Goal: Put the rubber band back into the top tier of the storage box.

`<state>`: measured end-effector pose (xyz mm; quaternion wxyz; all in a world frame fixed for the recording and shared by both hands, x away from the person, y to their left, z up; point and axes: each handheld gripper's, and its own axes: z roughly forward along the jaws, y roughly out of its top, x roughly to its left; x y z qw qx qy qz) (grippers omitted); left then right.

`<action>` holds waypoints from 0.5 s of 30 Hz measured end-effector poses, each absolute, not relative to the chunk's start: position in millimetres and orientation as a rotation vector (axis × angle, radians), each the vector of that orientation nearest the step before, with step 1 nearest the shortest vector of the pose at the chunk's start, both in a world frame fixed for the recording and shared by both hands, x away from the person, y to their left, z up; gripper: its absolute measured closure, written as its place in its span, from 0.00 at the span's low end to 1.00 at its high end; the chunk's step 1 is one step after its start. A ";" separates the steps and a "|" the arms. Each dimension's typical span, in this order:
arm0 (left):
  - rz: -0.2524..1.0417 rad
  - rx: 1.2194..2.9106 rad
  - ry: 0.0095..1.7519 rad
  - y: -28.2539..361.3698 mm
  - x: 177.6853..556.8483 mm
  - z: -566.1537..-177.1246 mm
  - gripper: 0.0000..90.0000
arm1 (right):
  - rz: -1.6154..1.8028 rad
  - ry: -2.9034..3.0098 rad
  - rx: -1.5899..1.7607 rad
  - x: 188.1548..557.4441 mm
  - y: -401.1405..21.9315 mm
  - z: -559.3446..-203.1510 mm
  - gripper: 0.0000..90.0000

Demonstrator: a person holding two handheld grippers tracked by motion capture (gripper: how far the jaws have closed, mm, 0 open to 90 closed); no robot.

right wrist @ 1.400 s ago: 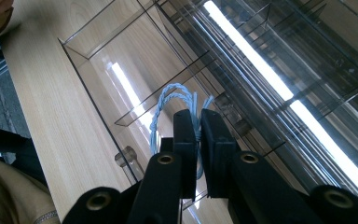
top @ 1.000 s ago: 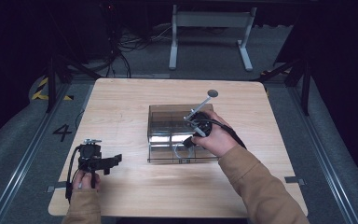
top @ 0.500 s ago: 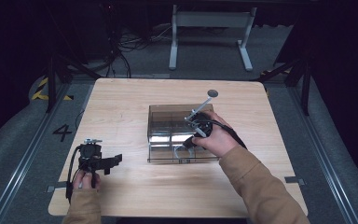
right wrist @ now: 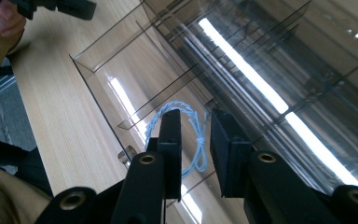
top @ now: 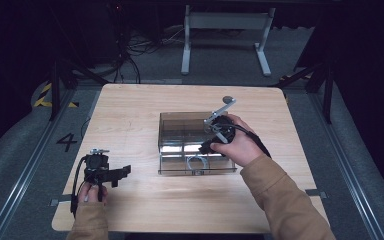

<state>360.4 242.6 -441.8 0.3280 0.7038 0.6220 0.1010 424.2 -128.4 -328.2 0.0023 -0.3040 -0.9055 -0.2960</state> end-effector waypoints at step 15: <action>0.264 1.835 1.645 244.8 358.5 -442.0 0.18 | -1.028 -2.836 -1.039 416.6 -167.5 -306.4 0.82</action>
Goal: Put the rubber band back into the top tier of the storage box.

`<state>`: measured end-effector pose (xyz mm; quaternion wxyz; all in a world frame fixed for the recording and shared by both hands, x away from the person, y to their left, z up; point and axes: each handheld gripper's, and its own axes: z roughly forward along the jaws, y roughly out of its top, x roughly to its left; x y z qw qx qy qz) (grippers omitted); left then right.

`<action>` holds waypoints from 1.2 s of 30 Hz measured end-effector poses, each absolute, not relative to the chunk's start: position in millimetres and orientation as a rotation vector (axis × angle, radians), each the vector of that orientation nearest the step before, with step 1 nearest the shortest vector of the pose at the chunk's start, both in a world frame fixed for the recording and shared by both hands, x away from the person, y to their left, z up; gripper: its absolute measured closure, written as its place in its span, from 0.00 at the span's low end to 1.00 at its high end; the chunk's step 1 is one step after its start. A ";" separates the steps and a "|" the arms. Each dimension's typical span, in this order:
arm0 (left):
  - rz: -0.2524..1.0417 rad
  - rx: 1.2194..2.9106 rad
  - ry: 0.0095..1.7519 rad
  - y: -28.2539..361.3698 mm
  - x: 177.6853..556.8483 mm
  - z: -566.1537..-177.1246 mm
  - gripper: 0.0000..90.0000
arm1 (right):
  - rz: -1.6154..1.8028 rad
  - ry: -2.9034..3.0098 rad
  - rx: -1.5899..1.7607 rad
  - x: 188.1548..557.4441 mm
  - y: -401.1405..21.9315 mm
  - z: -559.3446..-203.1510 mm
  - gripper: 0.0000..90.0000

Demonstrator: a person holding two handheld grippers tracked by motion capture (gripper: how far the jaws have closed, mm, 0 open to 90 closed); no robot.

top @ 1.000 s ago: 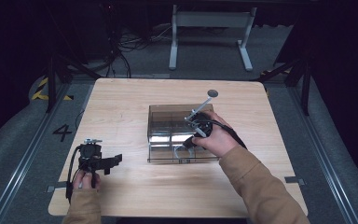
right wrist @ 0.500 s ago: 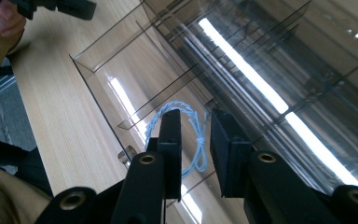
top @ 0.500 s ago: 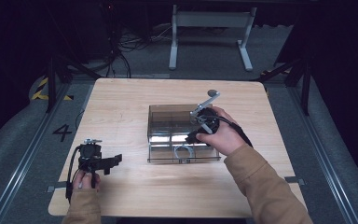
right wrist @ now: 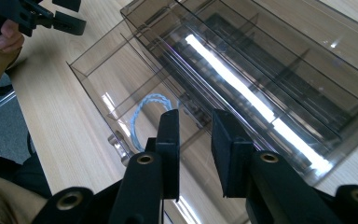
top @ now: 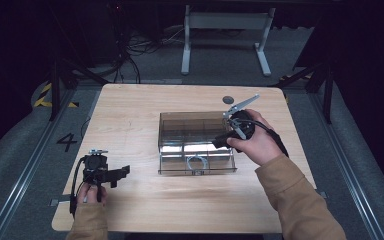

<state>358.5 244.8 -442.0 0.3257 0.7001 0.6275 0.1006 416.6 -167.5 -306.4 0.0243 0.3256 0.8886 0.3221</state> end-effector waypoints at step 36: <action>0.259 1.833 1.642 243.6 360.0 -441.8 0.18 | 0.971 2.542 1.244 408.4 -270.6 -306.0 0.75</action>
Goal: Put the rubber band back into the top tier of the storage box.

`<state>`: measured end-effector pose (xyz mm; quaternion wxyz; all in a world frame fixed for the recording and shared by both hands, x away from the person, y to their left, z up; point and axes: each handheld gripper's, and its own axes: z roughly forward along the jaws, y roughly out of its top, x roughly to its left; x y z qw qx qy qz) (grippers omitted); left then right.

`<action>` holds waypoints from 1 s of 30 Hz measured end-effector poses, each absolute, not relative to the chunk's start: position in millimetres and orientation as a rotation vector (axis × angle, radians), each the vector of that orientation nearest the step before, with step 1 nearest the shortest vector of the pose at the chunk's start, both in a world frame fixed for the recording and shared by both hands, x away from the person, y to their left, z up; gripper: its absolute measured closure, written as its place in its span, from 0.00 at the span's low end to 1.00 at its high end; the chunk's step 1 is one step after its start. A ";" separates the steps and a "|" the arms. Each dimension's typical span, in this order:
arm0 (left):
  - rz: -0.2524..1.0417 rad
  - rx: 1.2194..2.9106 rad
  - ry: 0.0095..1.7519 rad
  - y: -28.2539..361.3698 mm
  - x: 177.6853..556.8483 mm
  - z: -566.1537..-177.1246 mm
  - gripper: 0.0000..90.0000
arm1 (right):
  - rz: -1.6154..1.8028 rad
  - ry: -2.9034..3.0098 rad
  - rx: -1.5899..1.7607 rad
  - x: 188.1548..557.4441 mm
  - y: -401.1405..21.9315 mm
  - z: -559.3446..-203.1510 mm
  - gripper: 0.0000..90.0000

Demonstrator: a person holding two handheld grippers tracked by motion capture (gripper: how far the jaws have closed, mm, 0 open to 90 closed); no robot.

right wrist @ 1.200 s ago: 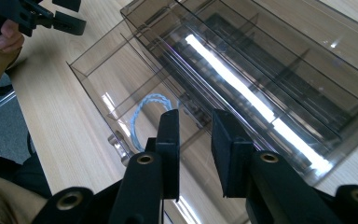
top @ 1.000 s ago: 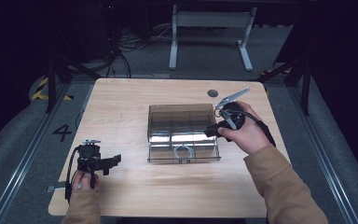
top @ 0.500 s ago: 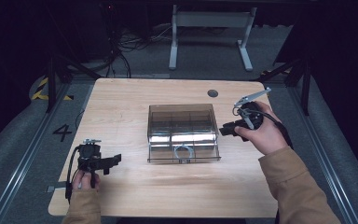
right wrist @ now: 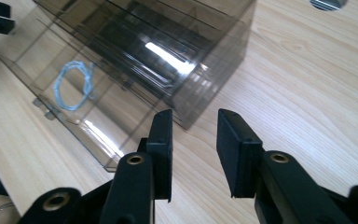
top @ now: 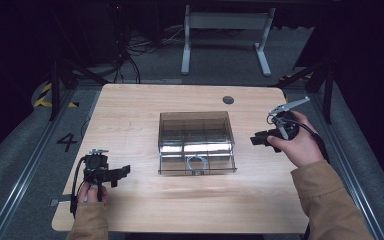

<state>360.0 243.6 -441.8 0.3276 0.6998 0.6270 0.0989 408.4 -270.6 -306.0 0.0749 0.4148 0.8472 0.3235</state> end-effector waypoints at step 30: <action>0.260 1.837 1.643 242.6 360.2 -442.7 0.18 | 0.812 2.465 1.451 406.3 -318.6 -387.2 0.67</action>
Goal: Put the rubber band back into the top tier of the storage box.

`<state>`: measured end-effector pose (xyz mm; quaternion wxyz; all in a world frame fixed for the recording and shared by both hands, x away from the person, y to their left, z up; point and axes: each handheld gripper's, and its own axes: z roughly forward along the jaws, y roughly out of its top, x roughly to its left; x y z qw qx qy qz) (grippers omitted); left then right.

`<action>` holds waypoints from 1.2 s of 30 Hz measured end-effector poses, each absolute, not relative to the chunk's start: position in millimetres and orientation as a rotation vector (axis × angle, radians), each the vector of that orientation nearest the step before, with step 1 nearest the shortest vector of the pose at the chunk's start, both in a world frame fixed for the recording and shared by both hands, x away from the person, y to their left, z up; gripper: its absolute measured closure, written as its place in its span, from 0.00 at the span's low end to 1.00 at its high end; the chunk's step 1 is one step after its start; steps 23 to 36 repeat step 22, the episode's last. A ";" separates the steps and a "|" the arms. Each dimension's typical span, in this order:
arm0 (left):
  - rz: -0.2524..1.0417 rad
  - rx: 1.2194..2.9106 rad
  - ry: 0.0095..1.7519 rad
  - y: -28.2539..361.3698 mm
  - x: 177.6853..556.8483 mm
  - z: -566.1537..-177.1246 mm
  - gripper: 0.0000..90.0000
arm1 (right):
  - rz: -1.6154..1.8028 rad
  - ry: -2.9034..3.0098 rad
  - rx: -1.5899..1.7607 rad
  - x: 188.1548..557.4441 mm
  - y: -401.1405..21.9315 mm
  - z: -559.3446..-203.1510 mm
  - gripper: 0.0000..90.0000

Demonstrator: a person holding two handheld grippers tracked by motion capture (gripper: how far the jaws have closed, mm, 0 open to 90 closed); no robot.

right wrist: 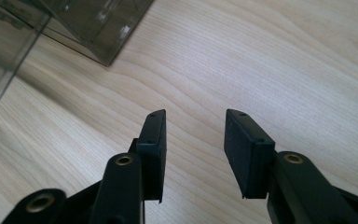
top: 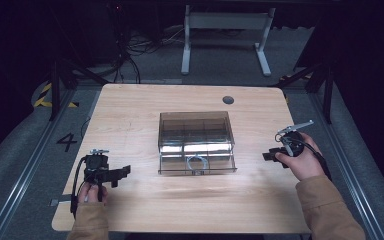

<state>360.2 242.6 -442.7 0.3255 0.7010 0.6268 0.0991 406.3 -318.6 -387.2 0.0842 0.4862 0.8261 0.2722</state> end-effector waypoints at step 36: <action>0.250 1.844 1.642 243.2 359.9 -444.4 0.18 | 0.834 2.418 1.429 392.3 -322.7 -427.3 0.63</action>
